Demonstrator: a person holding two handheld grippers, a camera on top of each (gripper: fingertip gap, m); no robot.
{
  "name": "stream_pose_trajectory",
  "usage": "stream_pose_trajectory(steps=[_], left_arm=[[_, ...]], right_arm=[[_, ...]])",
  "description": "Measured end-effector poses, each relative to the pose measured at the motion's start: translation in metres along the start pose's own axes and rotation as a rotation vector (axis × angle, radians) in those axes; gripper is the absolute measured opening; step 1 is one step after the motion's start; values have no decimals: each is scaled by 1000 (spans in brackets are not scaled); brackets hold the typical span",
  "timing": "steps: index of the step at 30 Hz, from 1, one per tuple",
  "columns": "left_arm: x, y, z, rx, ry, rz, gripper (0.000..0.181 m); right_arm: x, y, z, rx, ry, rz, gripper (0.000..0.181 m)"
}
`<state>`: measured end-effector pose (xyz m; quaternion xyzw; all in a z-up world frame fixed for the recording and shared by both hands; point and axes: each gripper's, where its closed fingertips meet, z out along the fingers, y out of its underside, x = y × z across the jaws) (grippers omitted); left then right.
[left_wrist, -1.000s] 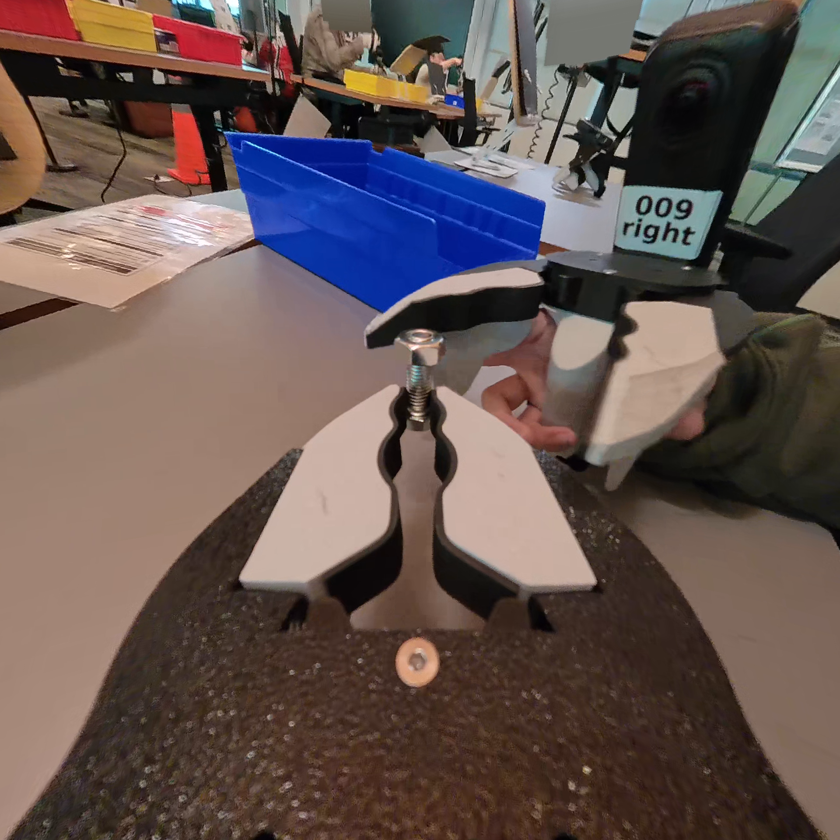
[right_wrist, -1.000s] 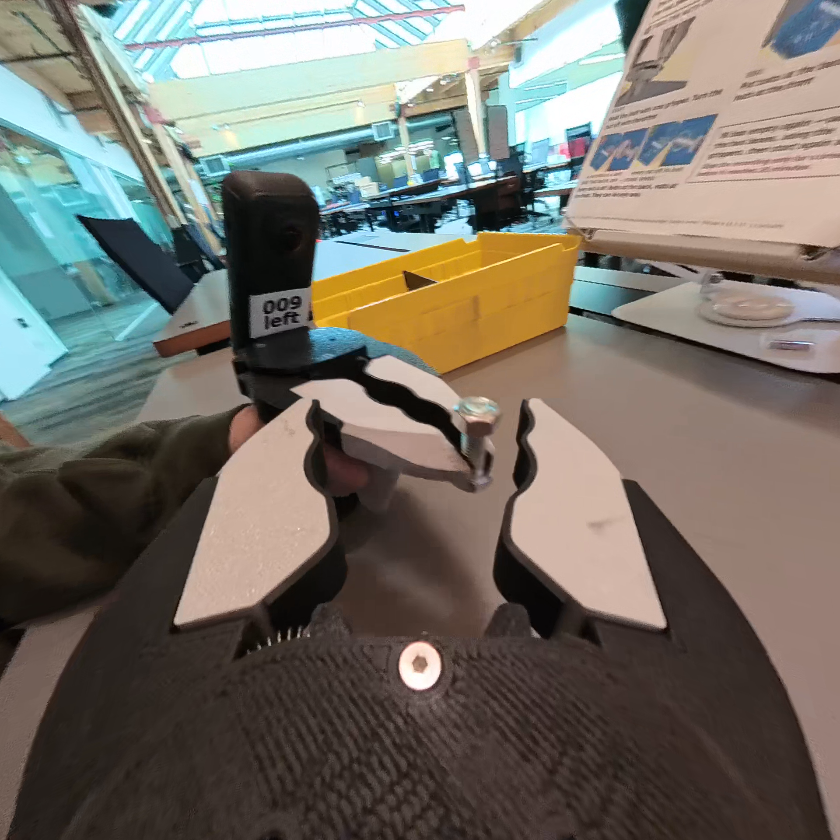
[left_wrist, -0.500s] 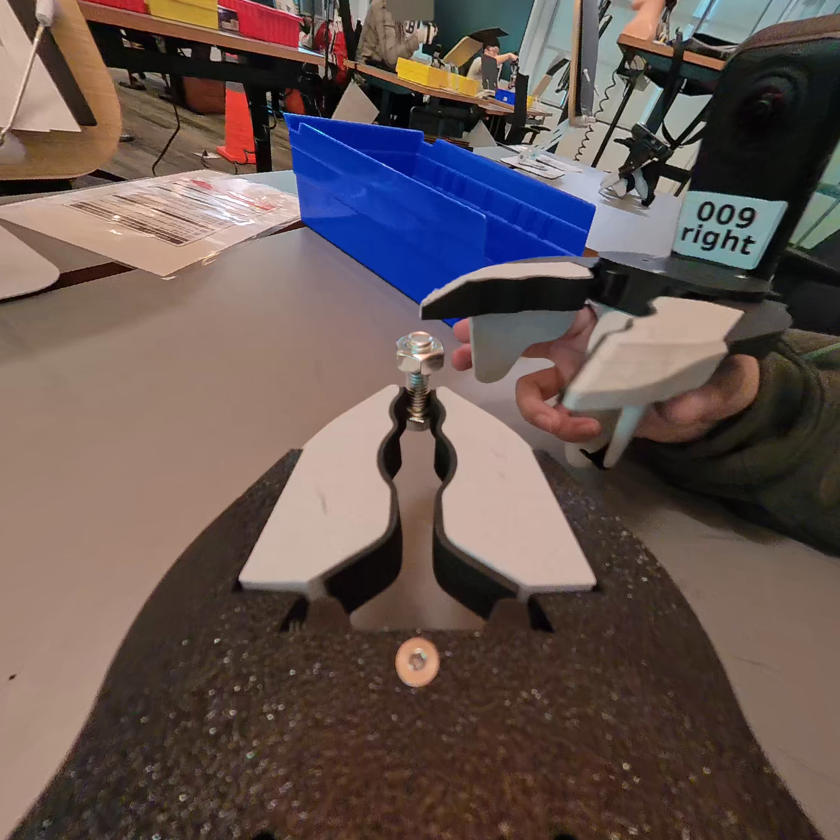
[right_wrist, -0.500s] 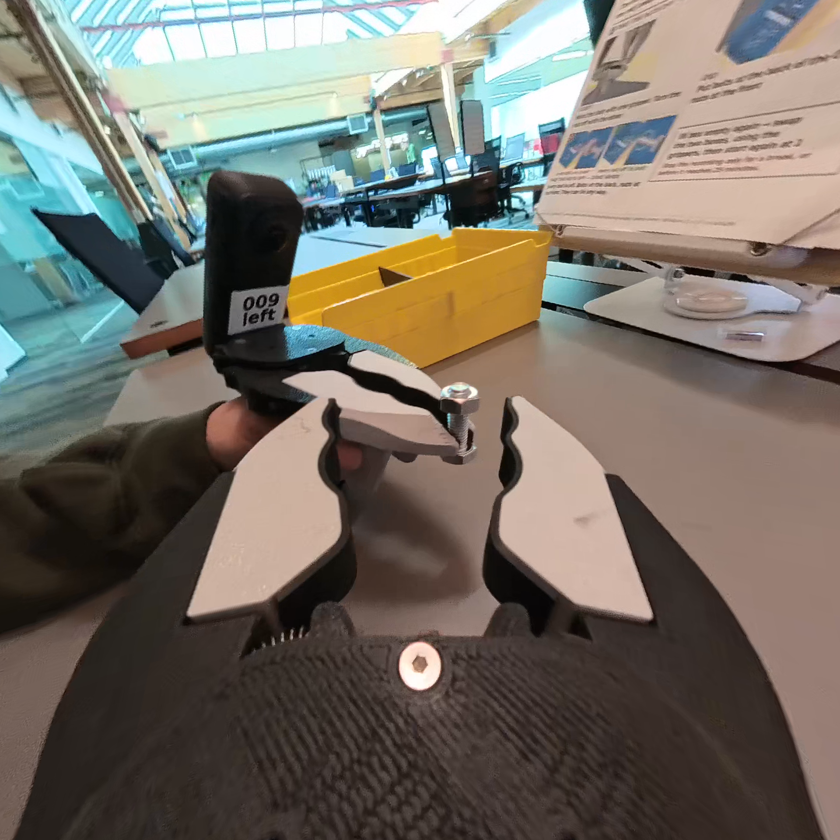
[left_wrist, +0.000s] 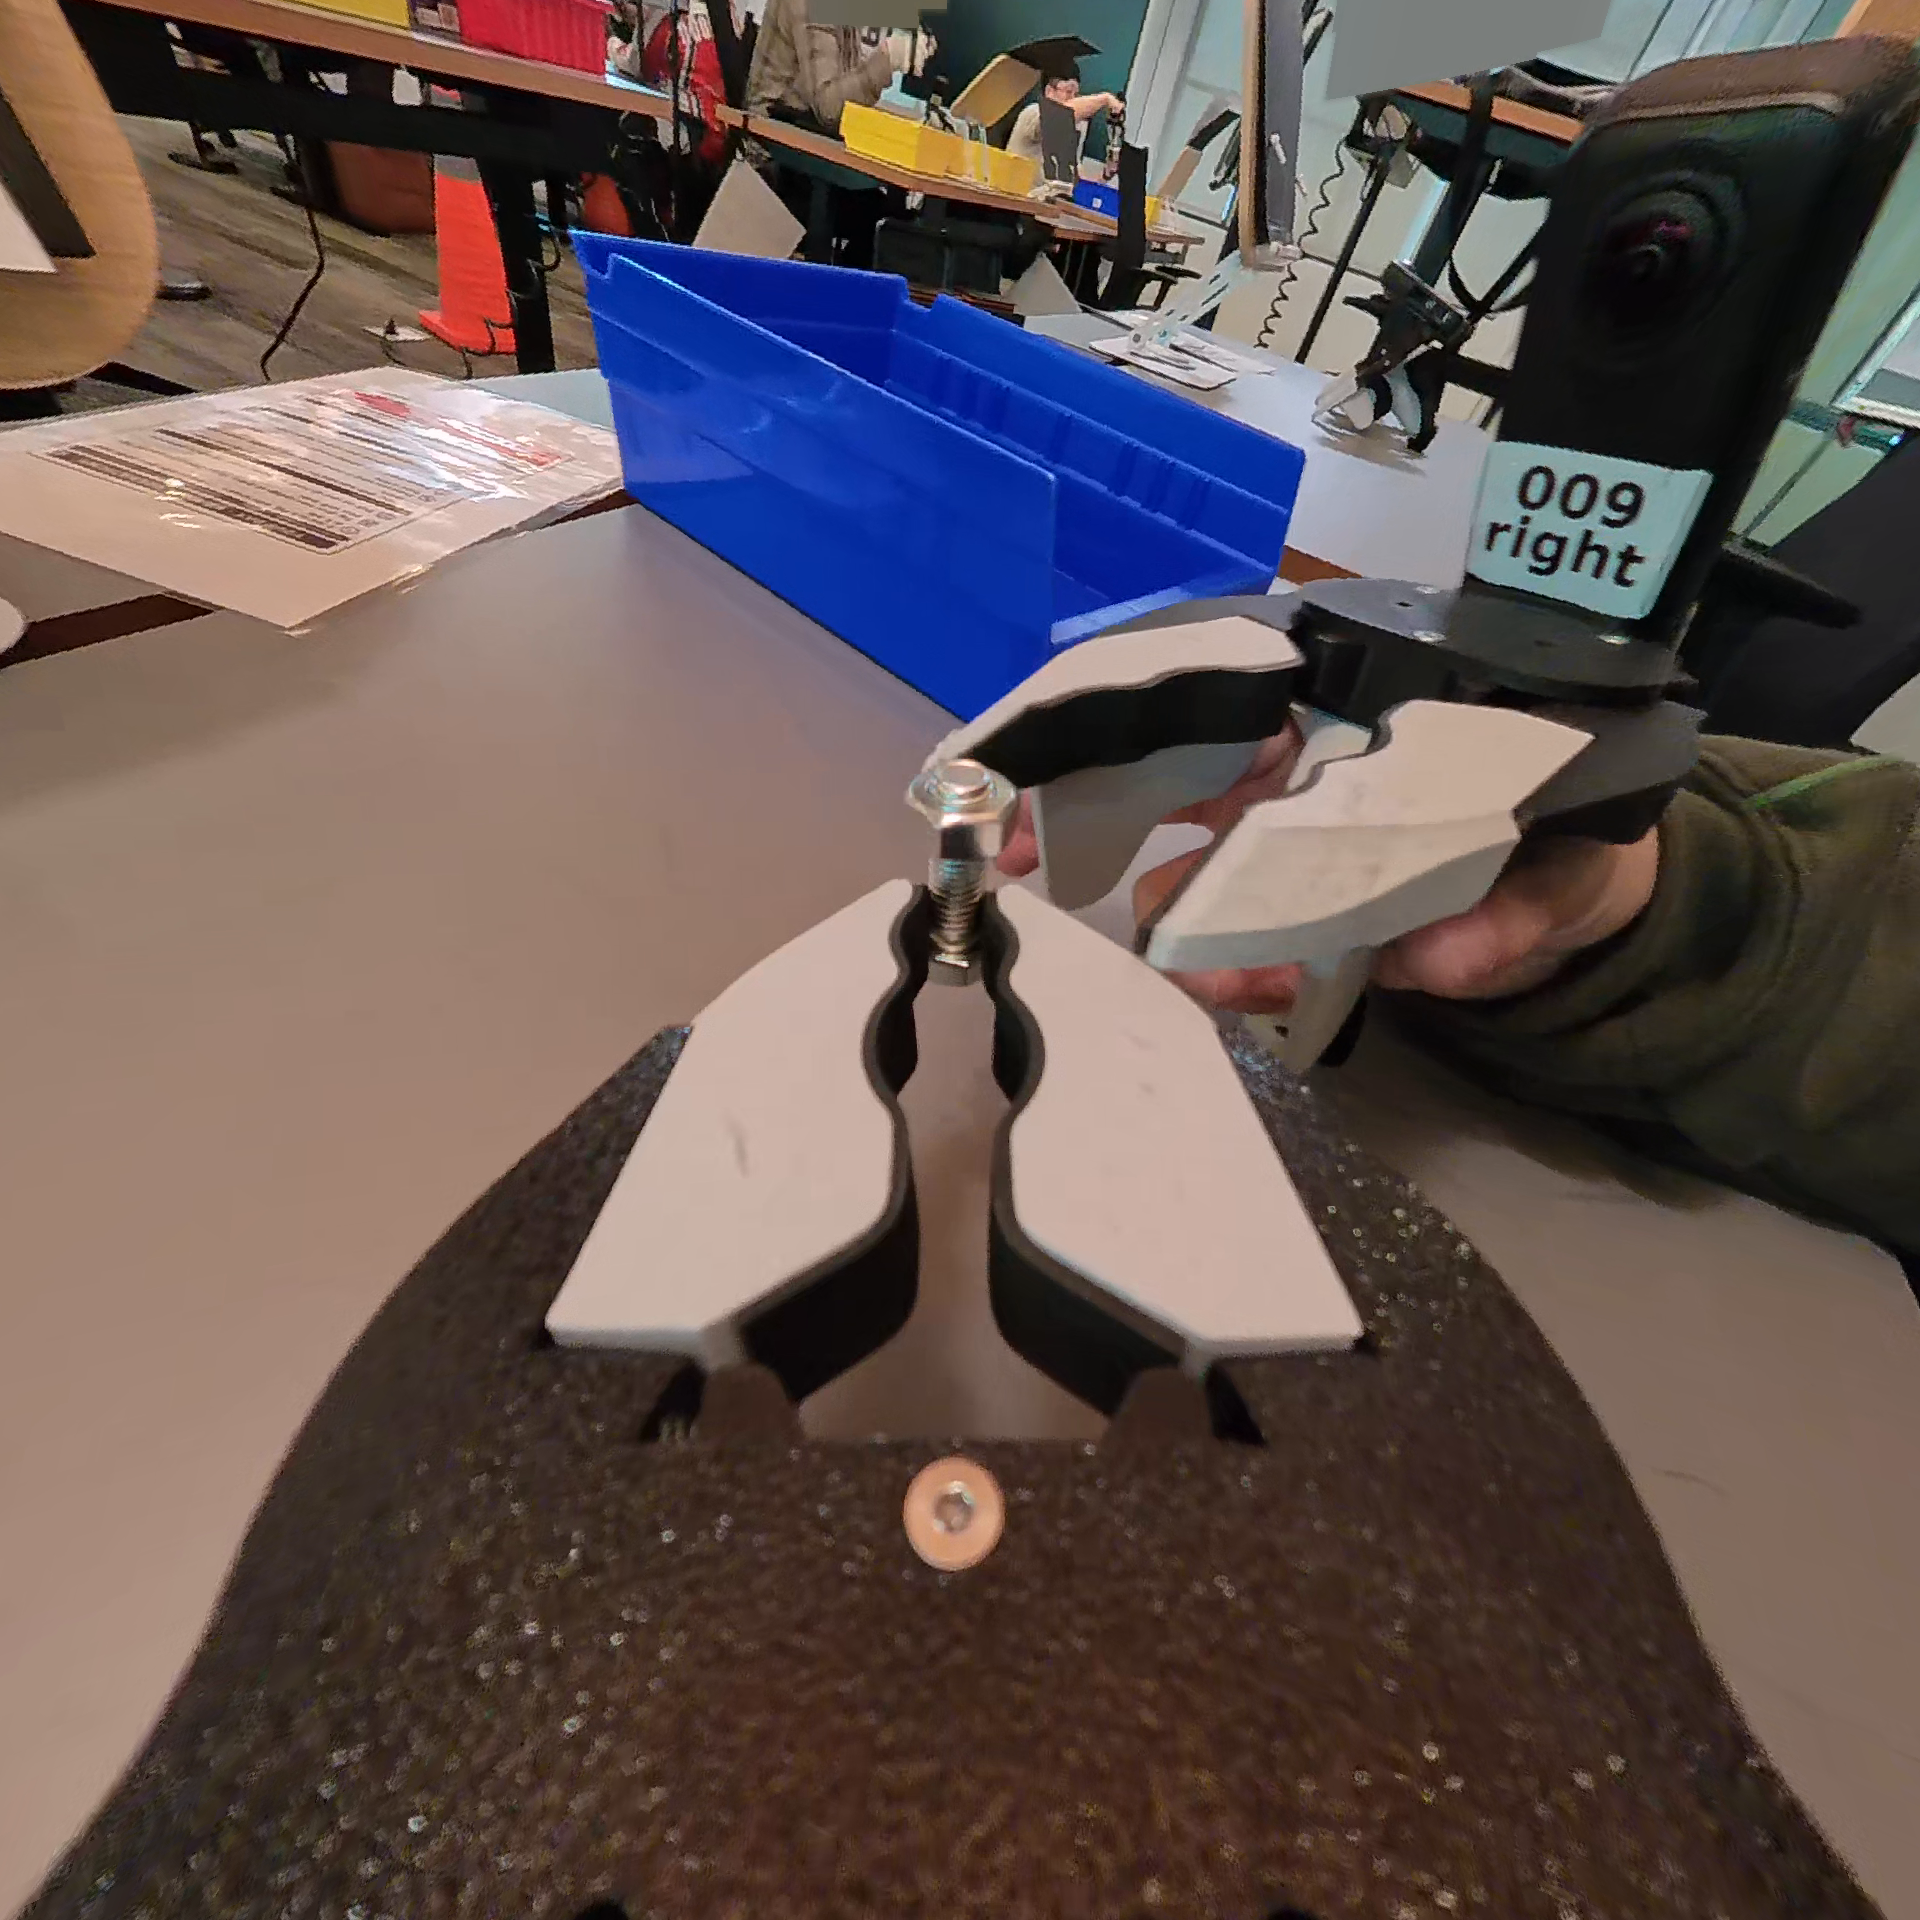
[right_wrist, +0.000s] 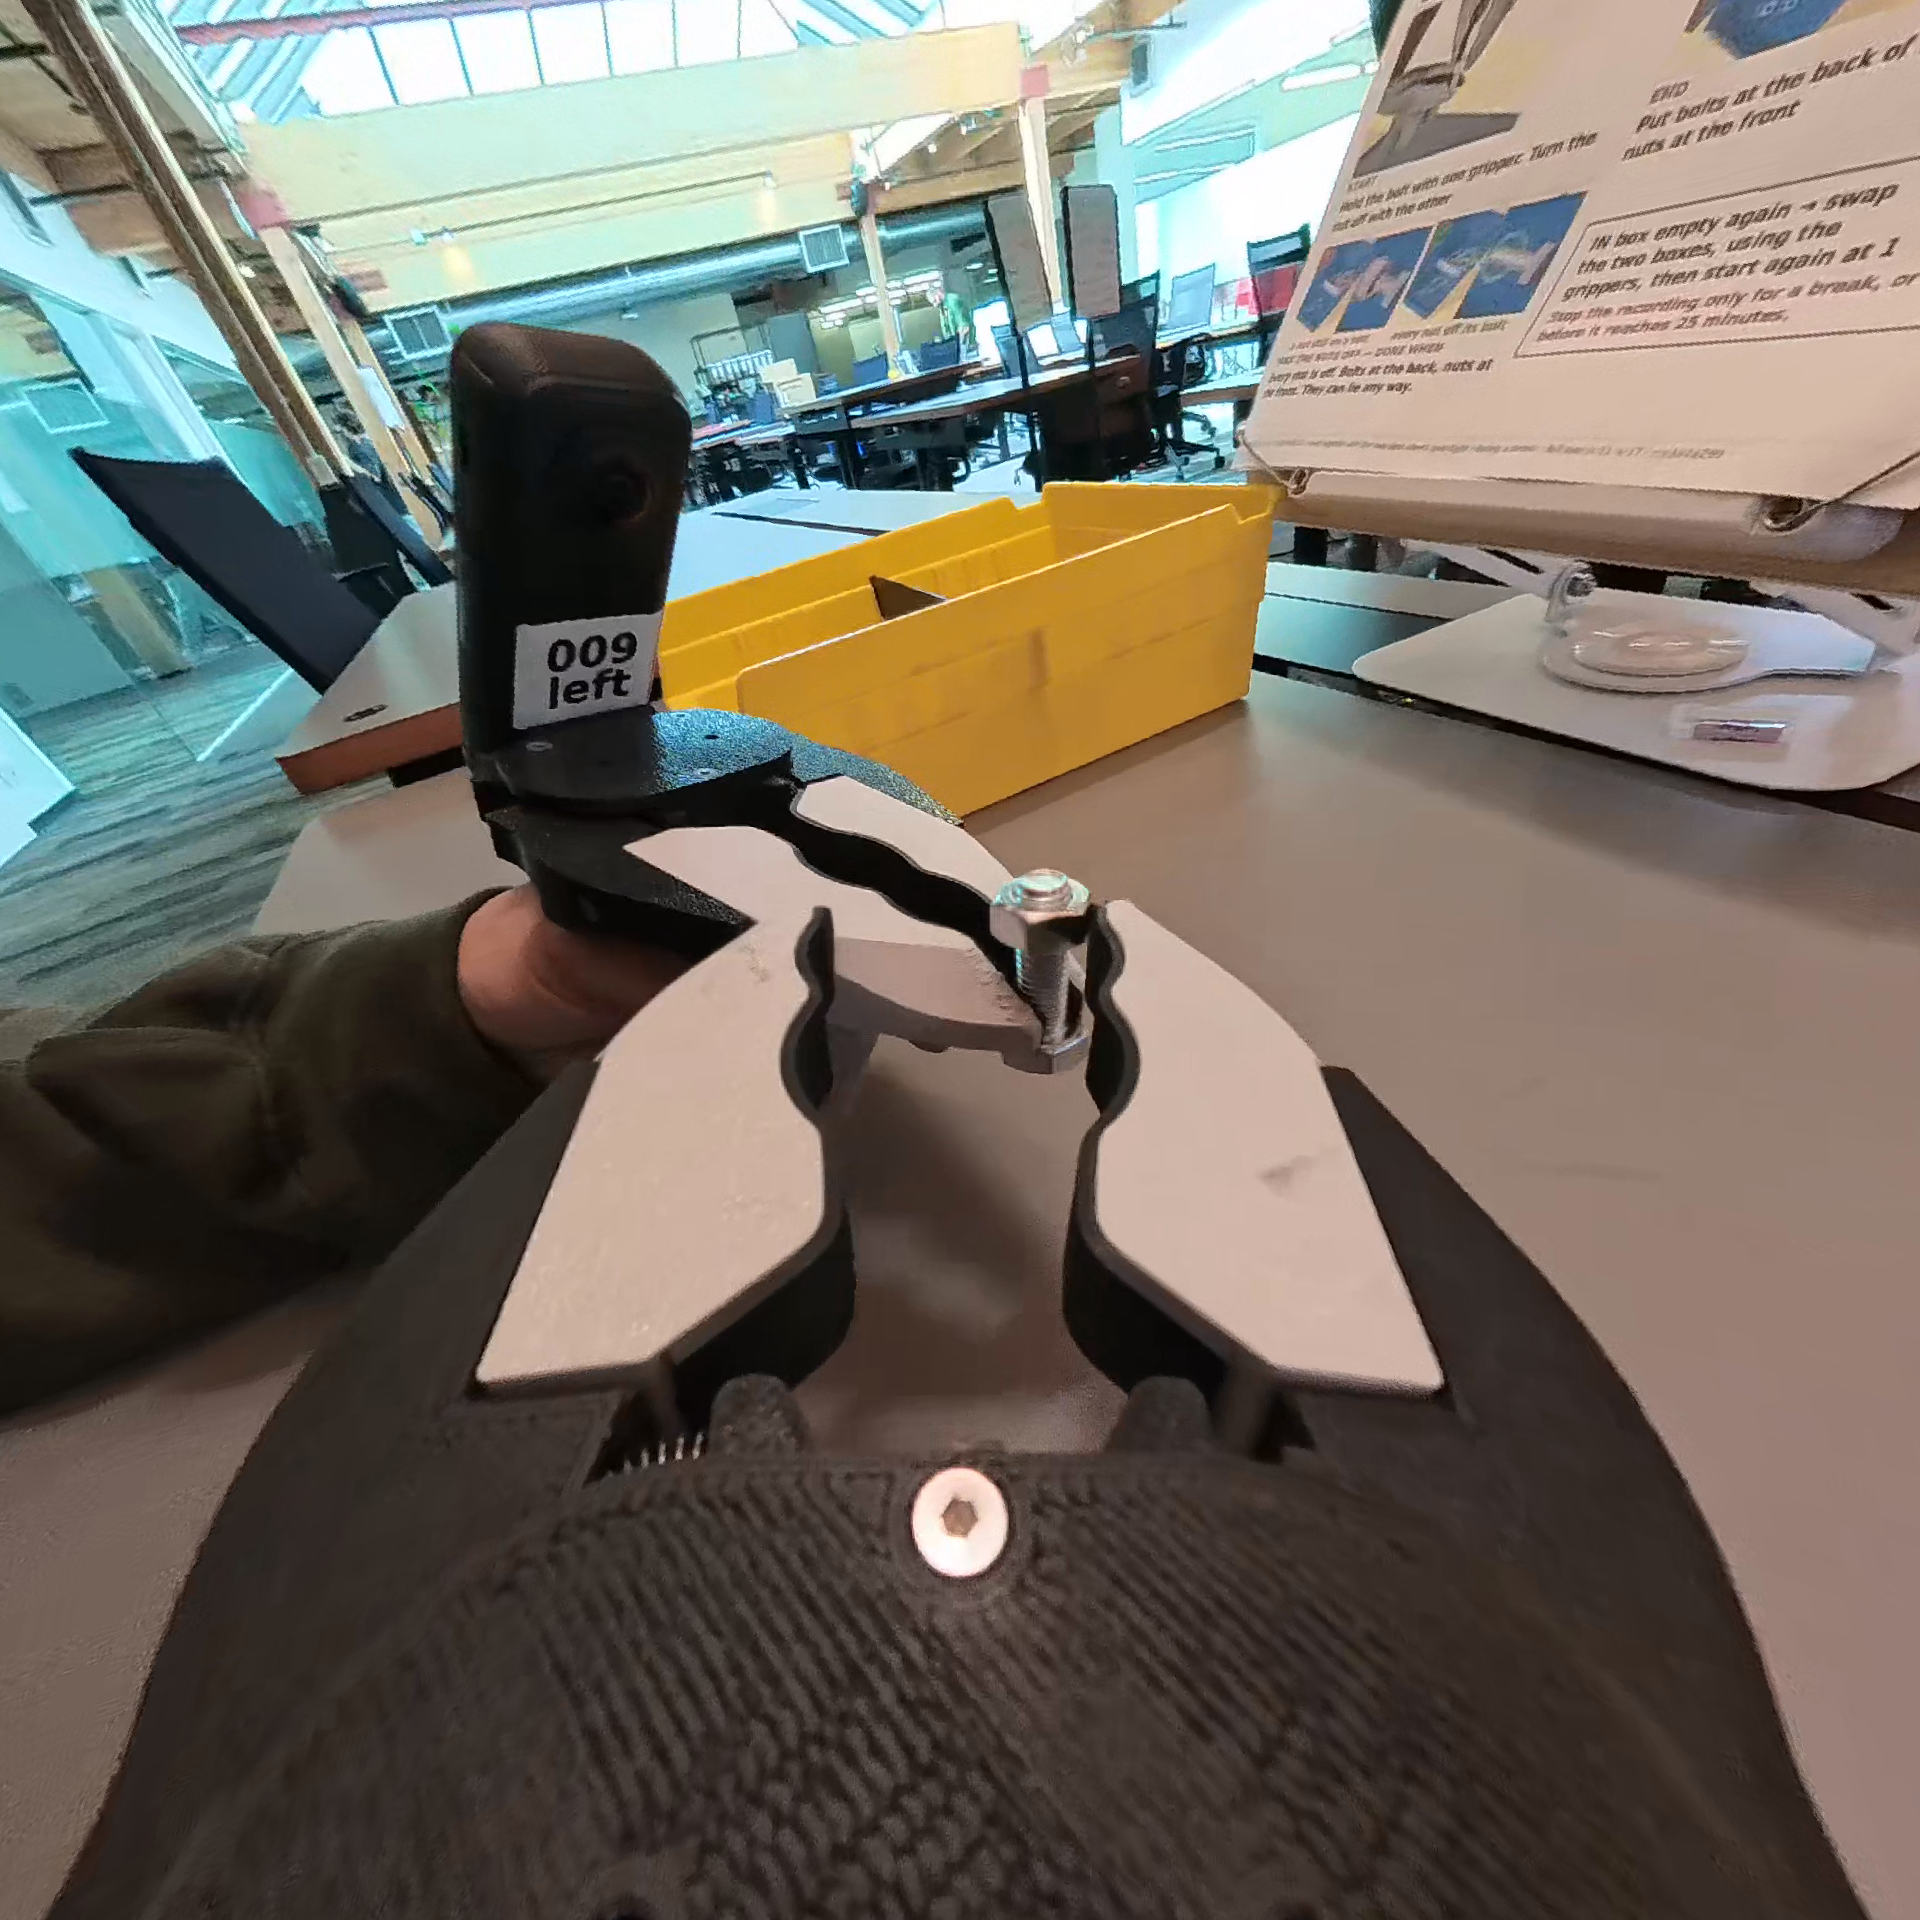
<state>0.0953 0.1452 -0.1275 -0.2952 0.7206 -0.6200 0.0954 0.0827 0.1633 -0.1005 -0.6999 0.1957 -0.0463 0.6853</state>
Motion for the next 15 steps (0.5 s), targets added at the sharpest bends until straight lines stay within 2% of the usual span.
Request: stream_pose_trajectory(steps=[5,10,15], left_arm=[[-10,-2,-4,22,-36,-53,9],[-4,-1,-3,15,-4,-33,9],[5,1,1,-5,39,-9,9]], right_arm=[[2,-9,-7,38,-3,-16,28],[18,-5,-7,27,88,3,52],[6,-5,-4,30,17,-1,49]])
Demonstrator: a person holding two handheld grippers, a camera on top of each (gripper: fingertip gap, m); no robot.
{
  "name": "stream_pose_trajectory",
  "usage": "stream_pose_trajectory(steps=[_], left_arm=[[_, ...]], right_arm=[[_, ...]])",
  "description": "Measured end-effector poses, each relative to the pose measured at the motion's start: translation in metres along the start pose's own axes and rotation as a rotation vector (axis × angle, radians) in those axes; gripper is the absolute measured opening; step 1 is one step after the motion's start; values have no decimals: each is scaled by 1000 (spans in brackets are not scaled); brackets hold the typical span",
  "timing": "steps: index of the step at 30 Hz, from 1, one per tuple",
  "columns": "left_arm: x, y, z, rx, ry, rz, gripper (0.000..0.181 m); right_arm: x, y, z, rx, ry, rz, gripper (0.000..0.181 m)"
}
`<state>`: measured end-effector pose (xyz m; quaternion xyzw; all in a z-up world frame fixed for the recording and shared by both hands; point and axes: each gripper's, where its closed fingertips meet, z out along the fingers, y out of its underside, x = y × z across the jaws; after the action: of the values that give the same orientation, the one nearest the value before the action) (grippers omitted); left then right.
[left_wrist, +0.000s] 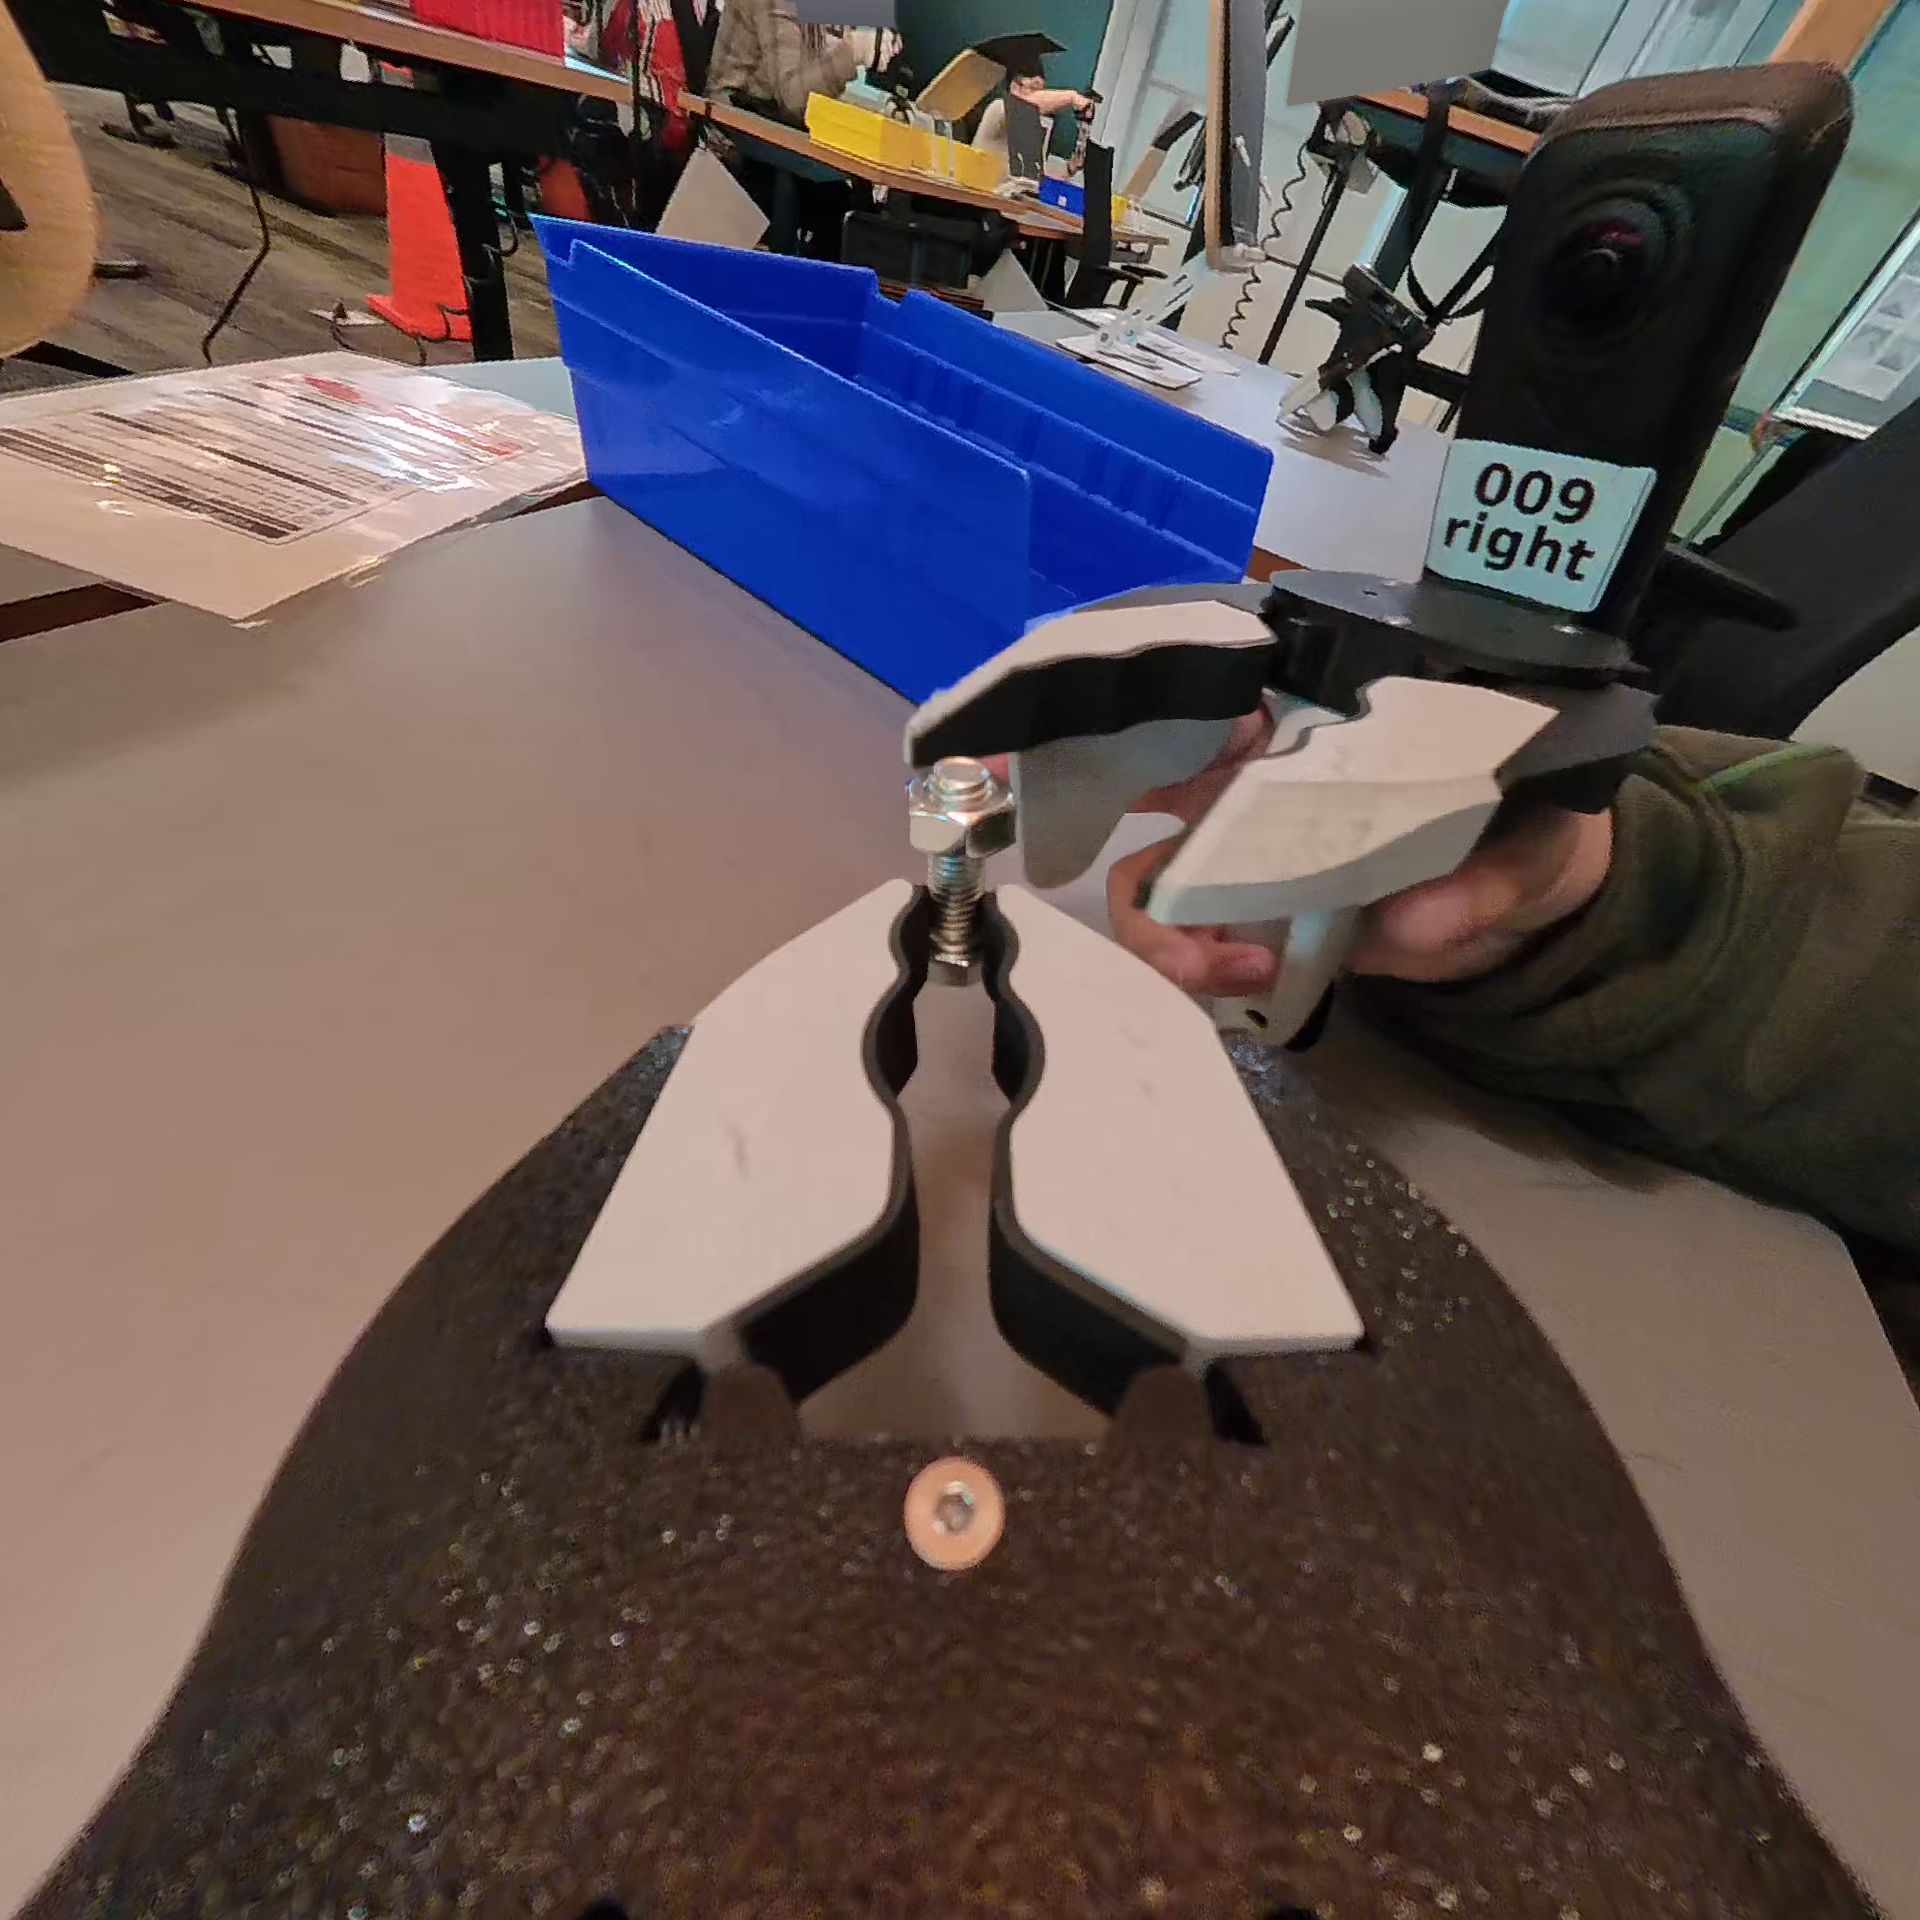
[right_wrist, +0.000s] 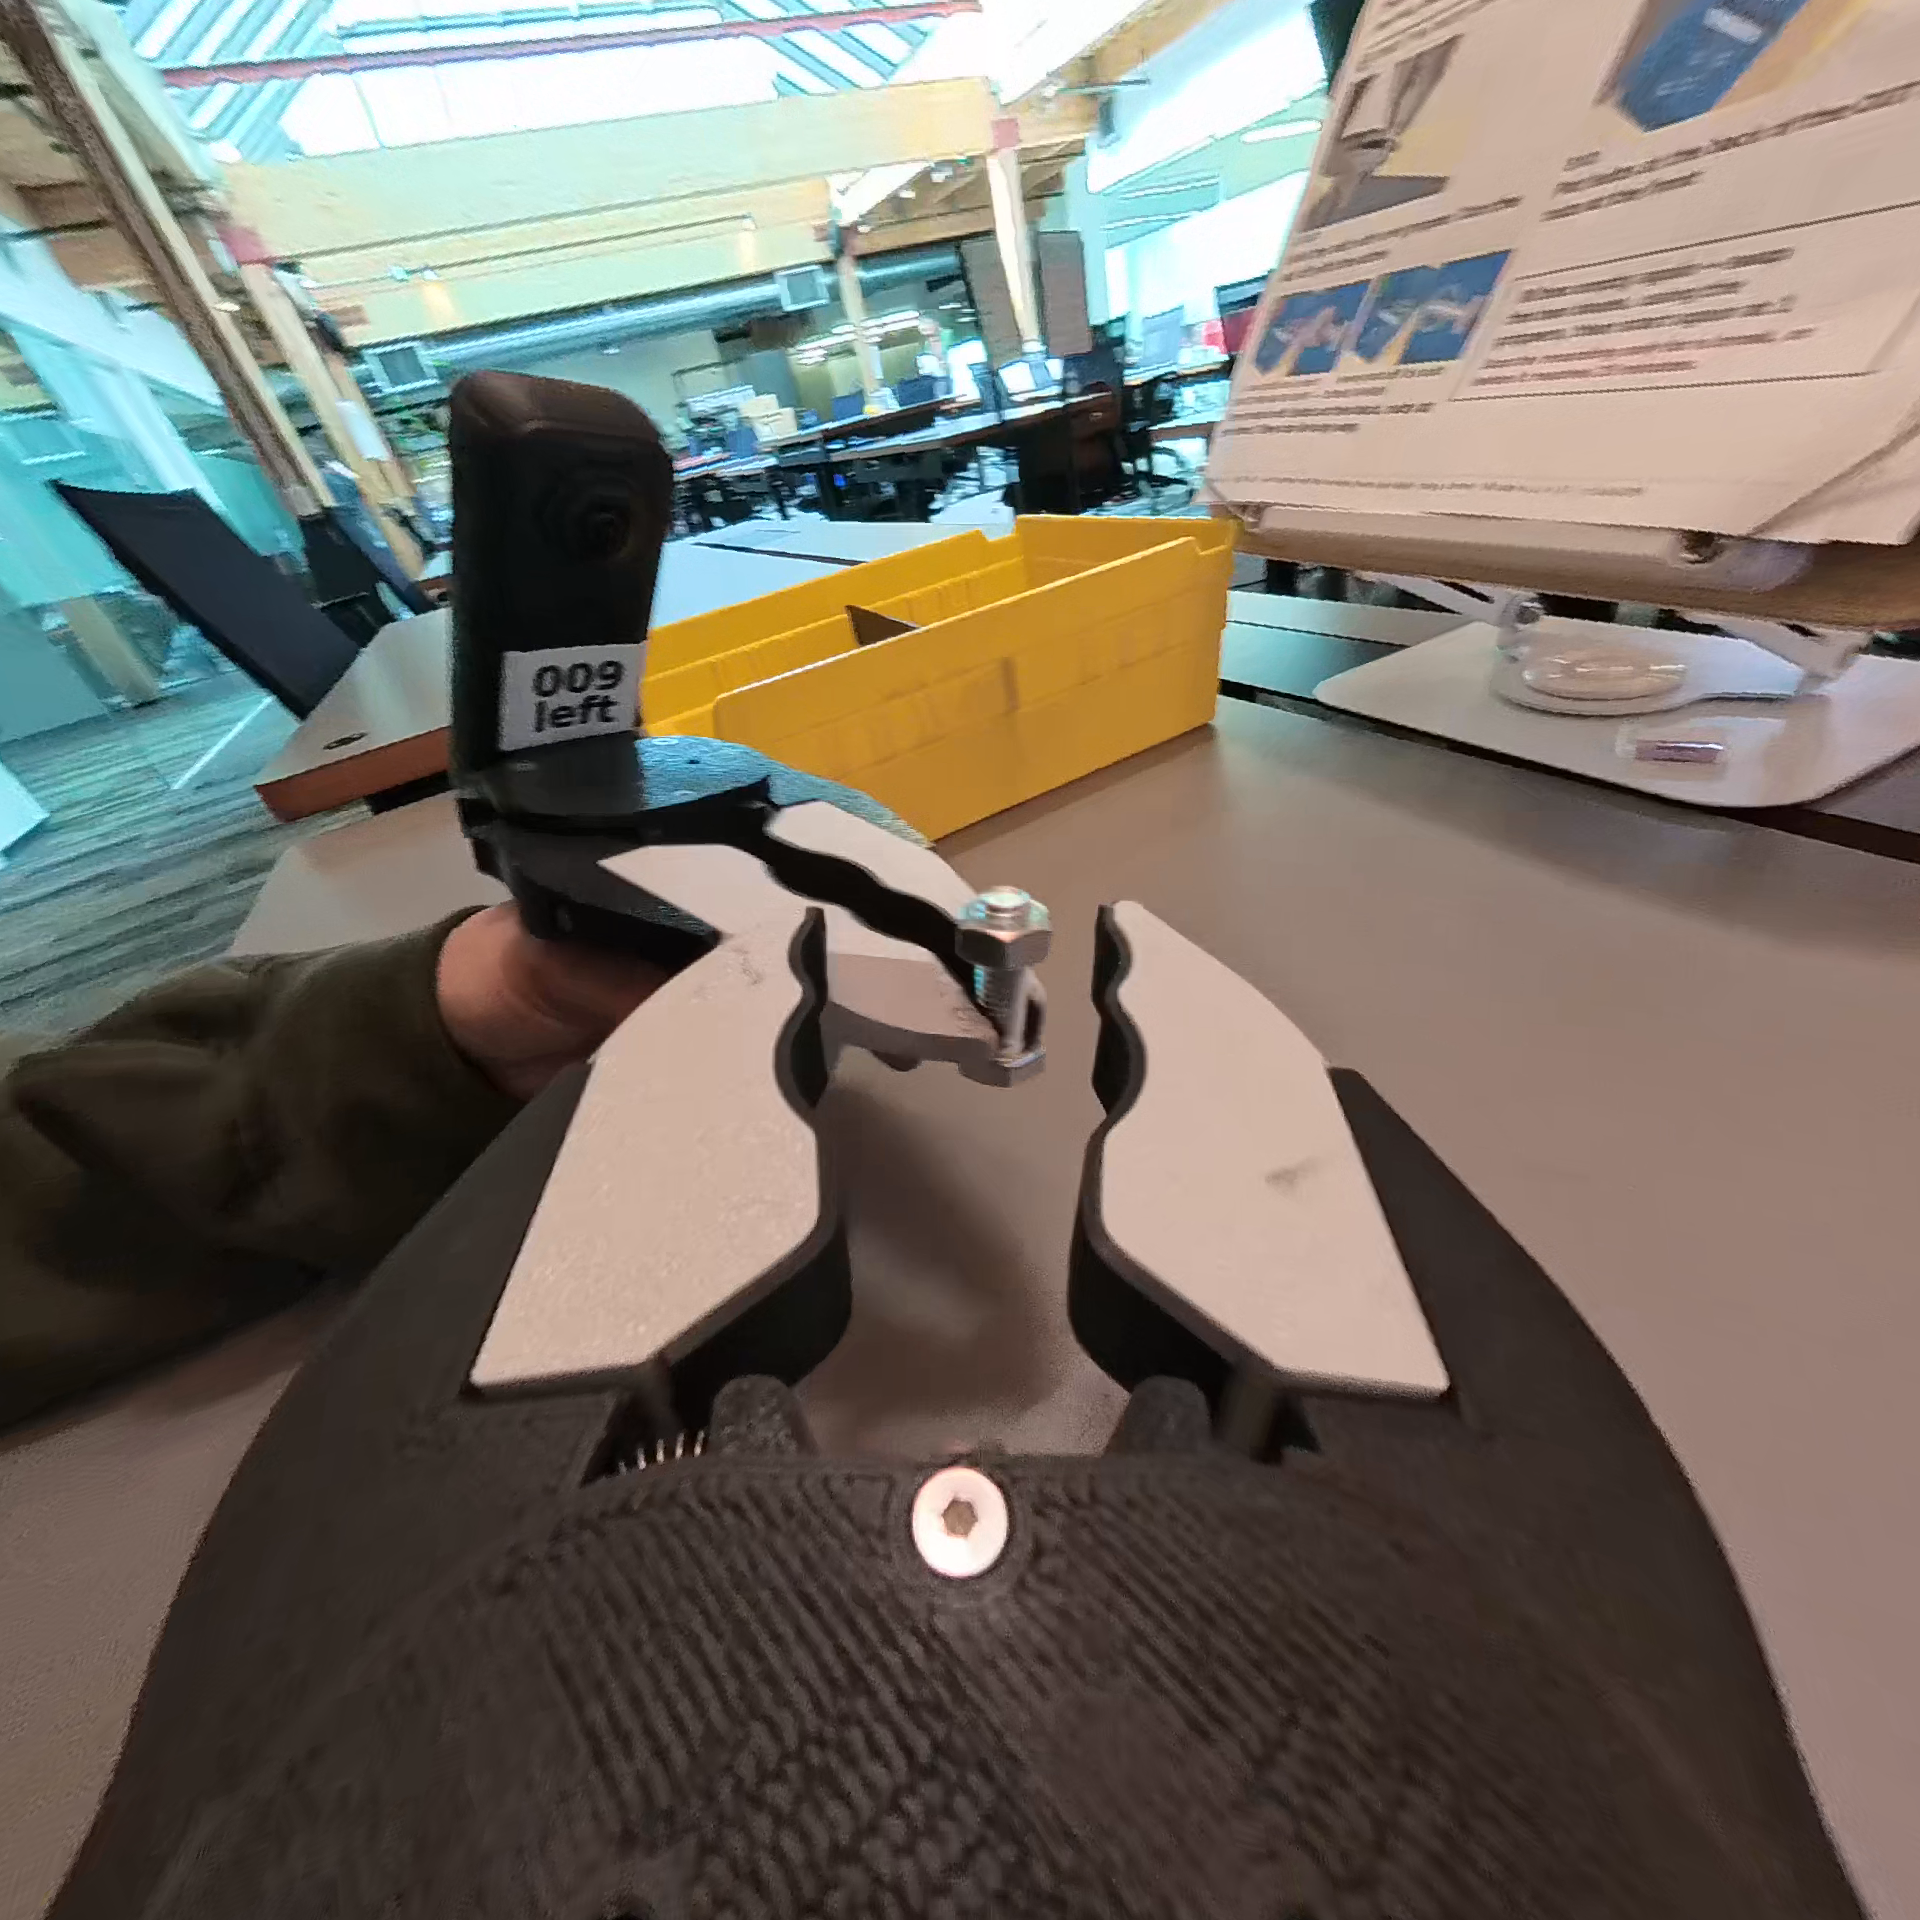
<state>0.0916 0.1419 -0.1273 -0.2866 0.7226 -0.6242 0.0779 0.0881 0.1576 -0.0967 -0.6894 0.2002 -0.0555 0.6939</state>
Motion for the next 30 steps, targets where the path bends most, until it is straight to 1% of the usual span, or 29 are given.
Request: stream_pose_trajectory(steps=[1,3,4,5,6,9,11,16,20,24,27,29,30], left_arm=[[-1,0,0,0,-6,0,9],[-7,-1,-2,9,-46,-15,9],[-11,-2,-4,16,-62,-28,9],[-13,-3,-5,25,-61,-40,9],[-12,-4,-6,35,-52,-47,9],[-11,-4,-6,37,-44,-33,9],[-7,-3,-4,24,-33,-9,9],[2,-3,0,19,4,22,9],[5,-3,0,24,25,30,9],[6,-4,0,33,27,35,9],[7,-10,-1,81,34,36,9],[6,-17,-2,131,24,29,27],[5,-18,-3,135,14,22,31]], right_arm=[[-6,0,1,1,-35,1,46],[-9,-1,1,3,-50,10,48],[-11,-1,0,-3,-61,6,41],[-17,0,-2,-14,-113,-8,20],[-16,-1,-3,-12,-112,-6,21],[6,-4,-3,13,30,12,44],[12,-2,-5,13,50,29,39],[10,-1,-4,10,26,57,33],[4,2,-1,-9,-5,43,19],[5,3,-1,-24,7,6,17],[3,-1,-2,-20,23,-60,17],[6,-7,-5,-9,68,-128,17],[12,-14,-9,6,122,-186,17]])
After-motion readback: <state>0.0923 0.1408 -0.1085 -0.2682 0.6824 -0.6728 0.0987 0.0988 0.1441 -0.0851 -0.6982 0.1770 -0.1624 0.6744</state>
